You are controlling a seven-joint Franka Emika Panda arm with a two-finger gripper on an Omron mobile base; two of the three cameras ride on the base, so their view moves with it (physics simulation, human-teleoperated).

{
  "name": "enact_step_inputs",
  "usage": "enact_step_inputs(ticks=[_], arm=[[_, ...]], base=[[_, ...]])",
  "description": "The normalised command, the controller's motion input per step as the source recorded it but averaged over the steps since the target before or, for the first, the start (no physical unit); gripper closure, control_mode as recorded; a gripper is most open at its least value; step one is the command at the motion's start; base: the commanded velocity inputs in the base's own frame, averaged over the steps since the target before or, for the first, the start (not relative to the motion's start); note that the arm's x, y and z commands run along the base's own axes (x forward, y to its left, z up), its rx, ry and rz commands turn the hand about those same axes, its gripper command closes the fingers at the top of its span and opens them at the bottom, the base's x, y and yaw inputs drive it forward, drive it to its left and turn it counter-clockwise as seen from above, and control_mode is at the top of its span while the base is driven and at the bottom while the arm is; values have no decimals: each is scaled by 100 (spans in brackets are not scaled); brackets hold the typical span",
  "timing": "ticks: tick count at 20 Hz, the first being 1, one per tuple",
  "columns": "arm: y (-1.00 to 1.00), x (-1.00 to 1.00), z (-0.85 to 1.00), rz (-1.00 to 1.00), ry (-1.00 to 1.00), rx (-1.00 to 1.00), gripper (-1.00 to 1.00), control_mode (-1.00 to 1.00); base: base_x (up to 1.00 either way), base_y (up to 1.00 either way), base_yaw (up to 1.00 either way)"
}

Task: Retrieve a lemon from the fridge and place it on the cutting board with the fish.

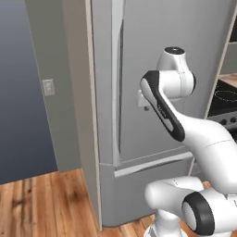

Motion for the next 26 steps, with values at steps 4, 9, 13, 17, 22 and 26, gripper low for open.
enact_step_inputs(ticks=[4,9,13,17,22,26], arm=[[0,0,0,0,0,0,-100,100],[0,0,0,0,0,0,-100,100],[0,0,0,0,0,0,-100,100],[0,0,0,0,0,0,-100,100],[0,0,0,0,0,0,-100,100],[0,0,0,0,0,0,-100,100]], base=[[-26,35,-25],[-30,42,-27],[-24,68,-28],[-15,54,-28],[-1,50,-24],[0,31,-28]])
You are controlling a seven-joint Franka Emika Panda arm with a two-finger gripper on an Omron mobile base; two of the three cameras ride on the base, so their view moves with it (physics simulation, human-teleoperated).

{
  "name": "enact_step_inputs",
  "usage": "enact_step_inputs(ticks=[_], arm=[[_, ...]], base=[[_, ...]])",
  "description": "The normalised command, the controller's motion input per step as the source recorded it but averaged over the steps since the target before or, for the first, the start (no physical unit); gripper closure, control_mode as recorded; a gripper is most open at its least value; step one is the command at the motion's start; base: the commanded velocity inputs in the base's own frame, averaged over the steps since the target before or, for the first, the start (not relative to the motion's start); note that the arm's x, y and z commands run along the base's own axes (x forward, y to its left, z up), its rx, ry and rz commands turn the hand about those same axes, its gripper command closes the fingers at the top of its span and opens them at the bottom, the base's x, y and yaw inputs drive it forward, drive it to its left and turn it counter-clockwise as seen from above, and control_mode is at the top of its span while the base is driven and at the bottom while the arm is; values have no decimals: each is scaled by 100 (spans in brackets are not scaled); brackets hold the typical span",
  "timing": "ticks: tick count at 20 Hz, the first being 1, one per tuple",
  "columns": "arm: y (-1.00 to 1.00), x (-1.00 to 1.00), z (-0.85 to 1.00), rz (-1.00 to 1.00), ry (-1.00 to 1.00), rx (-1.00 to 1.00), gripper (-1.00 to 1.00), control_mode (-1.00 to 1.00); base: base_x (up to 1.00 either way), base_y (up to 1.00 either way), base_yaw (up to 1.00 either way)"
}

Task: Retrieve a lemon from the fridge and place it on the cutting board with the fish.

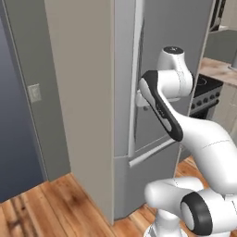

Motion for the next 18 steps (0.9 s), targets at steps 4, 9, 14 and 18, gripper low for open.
enact_step_inputs(ticks=[4,9,14,18], arm=[[0,0,0,0,0,0,-100,100],[0,0,0,0,0,0,-100,100],[0,0,0,0,0,0,-100,100],[0,0,0,0,0,0,-100,100]], base=[[3,9,-16],[36,1,-1],[46,26,-10],[13,27,-26]])
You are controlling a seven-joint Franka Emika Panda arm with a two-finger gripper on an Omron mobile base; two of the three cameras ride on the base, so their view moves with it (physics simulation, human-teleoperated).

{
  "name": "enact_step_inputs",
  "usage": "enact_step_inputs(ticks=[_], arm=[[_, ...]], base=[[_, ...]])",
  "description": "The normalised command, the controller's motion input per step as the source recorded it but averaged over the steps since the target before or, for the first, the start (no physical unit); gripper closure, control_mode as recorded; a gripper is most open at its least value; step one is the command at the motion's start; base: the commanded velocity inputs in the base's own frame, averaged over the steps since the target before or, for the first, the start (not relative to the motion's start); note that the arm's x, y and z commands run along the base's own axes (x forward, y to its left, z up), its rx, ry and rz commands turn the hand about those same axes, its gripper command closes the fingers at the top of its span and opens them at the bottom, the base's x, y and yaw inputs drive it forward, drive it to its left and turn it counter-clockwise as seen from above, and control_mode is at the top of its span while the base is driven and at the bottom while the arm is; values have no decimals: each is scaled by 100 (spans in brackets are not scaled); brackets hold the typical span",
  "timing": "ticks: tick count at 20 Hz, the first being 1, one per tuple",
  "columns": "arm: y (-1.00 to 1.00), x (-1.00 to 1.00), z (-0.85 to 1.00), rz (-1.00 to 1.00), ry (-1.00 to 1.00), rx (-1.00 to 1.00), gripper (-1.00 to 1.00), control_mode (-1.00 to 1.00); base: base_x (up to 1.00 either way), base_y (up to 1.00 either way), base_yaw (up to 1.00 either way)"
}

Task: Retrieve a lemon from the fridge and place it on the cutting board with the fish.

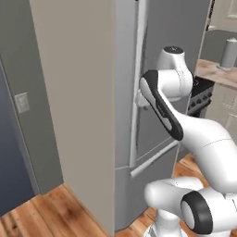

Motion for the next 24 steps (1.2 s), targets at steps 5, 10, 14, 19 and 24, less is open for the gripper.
enact_step_inputs(ticks=[5,10,14,19,24], arm=[[0,0,0,0,0,0,-100,100],[0,0,0,0,0,0,-100,100],[0,0,0,0,0,0,-100,100],[0,0,0,0,0,0,-100,100],[2,1,0,0,-1,0,-100,-100]], base=[[0,19,-26],[-12,33,-31],[-26,30,-32],[-12,41,-11],[0,4,0]])
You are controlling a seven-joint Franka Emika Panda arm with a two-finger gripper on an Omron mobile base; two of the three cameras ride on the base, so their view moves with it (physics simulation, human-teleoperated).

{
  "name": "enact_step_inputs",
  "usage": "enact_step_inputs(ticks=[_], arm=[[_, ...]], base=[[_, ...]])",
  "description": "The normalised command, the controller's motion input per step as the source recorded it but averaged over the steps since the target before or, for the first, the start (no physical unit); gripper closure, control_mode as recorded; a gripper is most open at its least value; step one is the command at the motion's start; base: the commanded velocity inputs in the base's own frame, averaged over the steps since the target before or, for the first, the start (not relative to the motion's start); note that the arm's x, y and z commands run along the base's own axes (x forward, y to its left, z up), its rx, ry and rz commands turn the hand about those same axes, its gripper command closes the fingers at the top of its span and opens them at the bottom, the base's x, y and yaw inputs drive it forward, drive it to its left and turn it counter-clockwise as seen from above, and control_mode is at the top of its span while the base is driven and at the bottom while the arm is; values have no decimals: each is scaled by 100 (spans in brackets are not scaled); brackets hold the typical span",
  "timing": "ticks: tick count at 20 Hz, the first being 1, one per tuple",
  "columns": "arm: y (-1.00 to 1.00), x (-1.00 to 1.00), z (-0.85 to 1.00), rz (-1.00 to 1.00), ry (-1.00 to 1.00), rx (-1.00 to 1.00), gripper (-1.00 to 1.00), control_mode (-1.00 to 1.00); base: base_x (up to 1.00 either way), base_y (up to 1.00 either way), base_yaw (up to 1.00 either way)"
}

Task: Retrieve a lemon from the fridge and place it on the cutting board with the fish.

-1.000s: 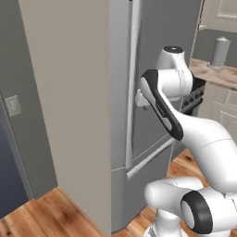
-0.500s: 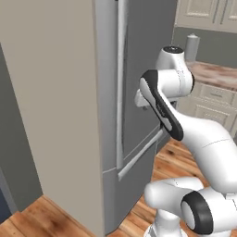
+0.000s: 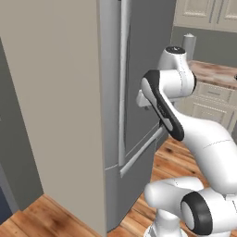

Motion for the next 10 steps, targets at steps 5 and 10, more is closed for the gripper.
enact_step_inputs(ticks=[5,10], arm=[[3,21,-17,53,-30,11,-100,-100],[-9,28,-11,49,-43,16,-100,-100]], base=[[0,0,0],[0,0,0]])
